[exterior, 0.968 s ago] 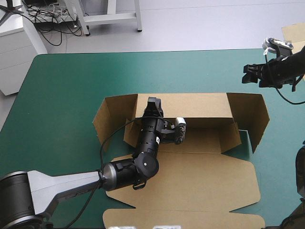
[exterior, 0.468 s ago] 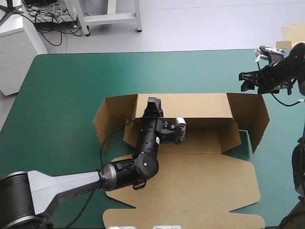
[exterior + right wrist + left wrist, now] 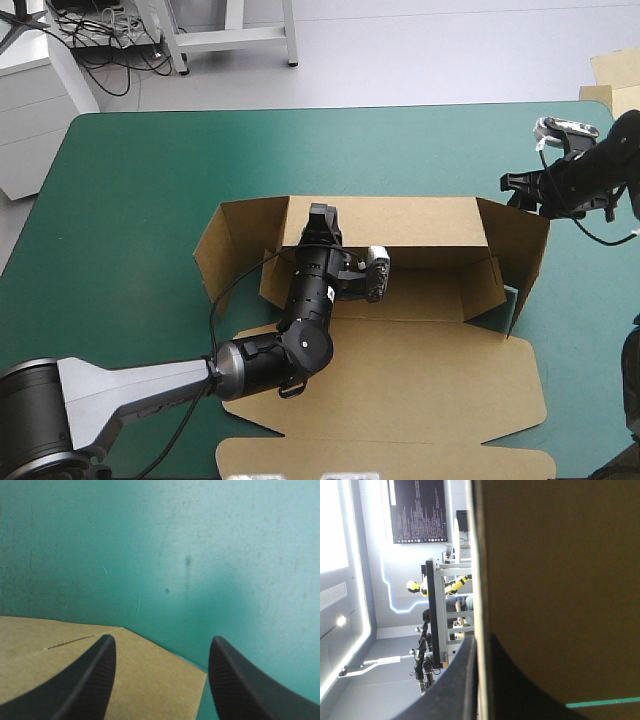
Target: Fold the box
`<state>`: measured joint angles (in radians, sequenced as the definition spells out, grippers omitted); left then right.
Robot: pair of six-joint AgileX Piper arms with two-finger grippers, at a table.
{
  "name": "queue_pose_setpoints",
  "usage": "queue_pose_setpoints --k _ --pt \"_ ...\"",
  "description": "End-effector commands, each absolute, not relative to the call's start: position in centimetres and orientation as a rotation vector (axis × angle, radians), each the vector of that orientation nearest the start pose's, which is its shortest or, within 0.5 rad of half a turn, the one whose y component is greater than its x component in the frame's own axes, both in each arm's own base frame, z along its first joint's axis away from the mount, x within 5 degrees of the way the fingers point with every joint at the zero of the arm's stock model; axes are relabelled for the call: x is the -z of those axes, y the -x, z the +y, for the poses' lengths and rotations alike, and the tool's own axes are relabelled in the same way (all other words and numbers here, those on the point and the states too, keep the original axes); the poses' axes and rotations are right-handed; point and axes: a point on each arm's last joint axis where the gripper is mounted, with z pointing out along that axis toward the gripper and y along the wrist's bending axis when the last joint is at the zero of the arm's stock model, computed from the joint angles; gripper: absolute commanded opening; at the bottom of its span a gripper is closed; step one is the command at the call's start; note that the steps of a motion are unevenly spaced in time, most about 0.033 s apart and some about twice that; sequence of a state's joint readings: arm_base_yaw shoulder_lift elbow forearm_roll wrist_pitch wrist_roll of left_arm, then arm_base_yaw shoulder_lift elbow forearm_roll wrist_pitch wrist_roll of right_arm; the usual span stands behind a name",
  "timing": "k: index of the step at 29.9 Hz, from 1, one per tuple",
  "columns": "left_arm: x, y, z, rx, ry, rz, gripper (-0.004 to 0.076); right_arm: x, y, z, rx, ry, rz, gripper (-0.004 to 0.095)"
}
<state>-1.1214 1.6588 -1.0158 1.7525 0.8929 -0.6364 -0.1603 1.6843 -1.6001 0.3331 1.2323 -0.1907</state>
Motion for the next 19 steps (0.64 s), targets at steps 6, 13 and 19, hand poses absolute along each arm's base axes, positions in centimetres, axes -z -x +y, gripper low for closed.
queue_pose_setpoints --k 6,13,19 --pt "-28.0 -20.4 -28.6 -0.827 -1.424 1.156 -0.0010 -36.0 -31.0 -1.5 -0.456 0.067 2.675 0.0507" --pt "-28.0 -20.4 -28.6 -0.827 -1.424 1.156 -0.0010 -35.5 -29.1 -1.0 -0.477 0.110 2.660 0.0508" --pt "-28.0 -20.4 -28.6 -0.826 -1.422 1.157 -0.0010 -35.1 -27.5 0.0 -0.545 0.167 2.558 0.0508"
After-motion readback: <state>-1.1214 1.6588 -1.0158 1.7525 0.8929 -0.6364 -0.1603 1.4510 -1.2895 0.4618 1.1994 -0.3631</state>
